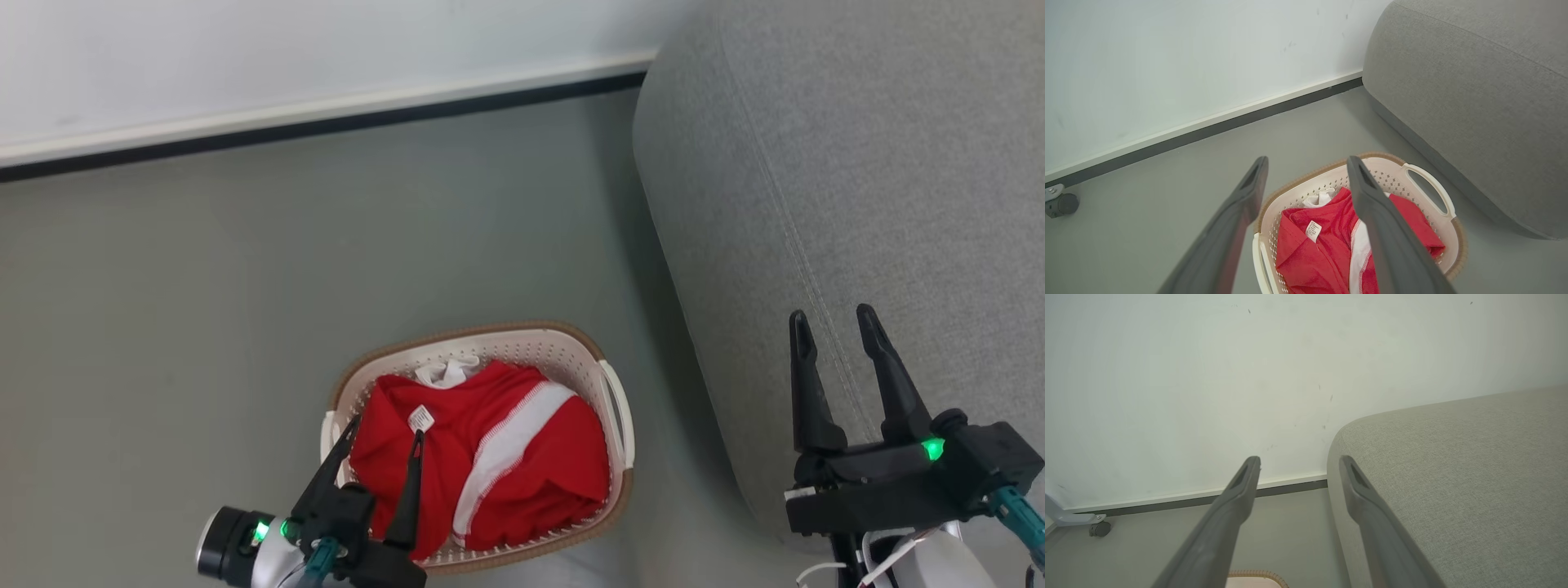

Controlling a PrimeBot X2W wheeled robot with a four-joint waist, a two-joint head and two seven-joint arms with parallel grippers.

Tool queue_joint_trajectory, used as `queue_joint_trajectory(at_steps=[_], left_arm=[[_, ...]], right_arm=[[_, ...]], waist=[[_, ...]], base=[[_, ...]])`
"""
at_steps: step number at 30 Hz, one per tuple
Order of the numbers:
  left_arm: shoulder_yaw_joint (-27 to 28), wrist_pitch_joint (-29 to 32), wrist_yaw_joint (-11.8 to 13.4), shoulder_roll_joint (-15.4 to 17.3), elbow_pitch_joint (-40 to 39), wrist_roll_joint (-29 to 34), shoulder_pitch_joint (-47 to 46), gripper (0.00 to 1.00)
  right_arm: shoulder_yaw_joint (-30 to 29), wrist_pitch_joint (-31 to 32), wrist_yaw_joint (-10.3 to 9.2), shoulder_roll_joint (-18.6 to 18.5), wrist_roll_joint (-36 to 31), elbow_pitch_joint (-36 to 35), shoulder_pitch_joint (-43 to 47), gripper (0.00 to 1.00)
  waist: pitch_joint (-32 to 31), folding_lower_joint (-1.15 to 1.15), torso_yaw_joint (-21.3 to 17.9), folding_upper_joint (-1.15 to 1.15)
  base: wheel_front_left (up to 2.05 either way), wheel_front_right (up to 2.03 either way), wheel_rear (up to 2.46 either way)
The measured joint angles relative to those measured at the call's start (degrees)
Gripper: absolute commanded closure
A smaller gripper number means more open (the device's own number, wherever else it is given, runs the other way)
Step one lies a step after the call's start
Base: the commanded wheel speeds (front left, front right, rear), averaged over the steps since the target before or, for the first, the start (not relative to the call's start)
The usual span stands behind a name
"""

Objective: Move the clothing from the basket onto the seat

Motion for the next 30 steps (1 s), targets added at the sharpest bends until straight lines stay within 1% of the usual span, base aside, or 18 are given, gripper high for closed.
queue_joint_trajectory(at_steps=[1,3,7,9,10,11,16,20,26,30], left_arm=[[0.00,0.00,0.00,0.00,0.00,0.00,0.00,0.00],[-1.12,0.87,-0.31,-0.03,2.32,0.87,-2.10,0.00],[-2.11,1.66,-0.57,-0.10,4.28,1.33,-4.44,0.00],[-3.03,2.14,-1.04,-0.13,5.68,2.27,-5.97,0.00],[-4.16,2.71,-1.81,-0.20,7.05,3.18,-7.39,0.00],[-4.16,2.71,-1.81,-0.20,7.05,3.18,-7.39,0.00],[-6.22,4.14,-3.02,-0.38,10.74,4.35,-11.06,0.00],[-7.33,4.72,-3.56,-0.44,12.51,5.05,-13.72,0.00],[-9.62,5.77,-5.59,-0.51,15.18,6.60,-18.24,0.00],[-10.65,7.50,-7.06,-0.53,17.12,7.02,-21.08,0.00]], right_arm=[[0.00,0.00,0.00,0.00,0.00,0.00,0.00,0.00],[-0.13,0.00,0.30,0.12,0.01,-0.41,-1.09,0.00],[-0.14,-0.01,0.74,0.27,0.02,-0.69,-2.41,0.00],[-0.21,-0.01,0.98,0.46,0.03,-0.98,-3.48,0.00],[-0.36,-0.01,1.19,0.64,0.04,-1.27,-4.50,0.00],[-0.36,-0.01,1.19,0.64,0.04,-1.27,-4.50,0.00],[-0.76,-0.01,1.96,0.99,0.04,-2.26,-8.29,0.00],[-1.48,-0.01,2.09,1.10,0.05,-3.02,-11.06,0.00],[-2.40,-0.01,2.81,1.27,0.08,-3.90,-14.79,0.00],[-2.44,-0.02,3.38,1.77,0.10,-4.37,-17.11,0.00]], waist=[[0.00,0.00,0.00,0.00],[2.20,0.00,-0.93,0.00],[4.42,0.00,-1.86,0.00],[5.93,0.00,-2.47,0.00],[7.44,0.00,-3.05,0.00],[7.44,0.00,-3.05,0.00],[12.01,-0.01,-4.60,0.01],[15.08,0.00,-5.44,0.01],[19.72,-0.01,-6.31,0.00],[22.81,-0.01,-6.78,0.01]], base=[[0.00,0.00,0.00],[0.00,0.00,0.00],[0.00,0.00,0.00],[0.00,0.00,0.00],[0.00,0.00,0.00],[0.00,0.00,0.00],[0.00,0.00,0.00],[0.00,0.00,0.00],[0.00,0.00,0.00],[0.00,0.00,0.00]])
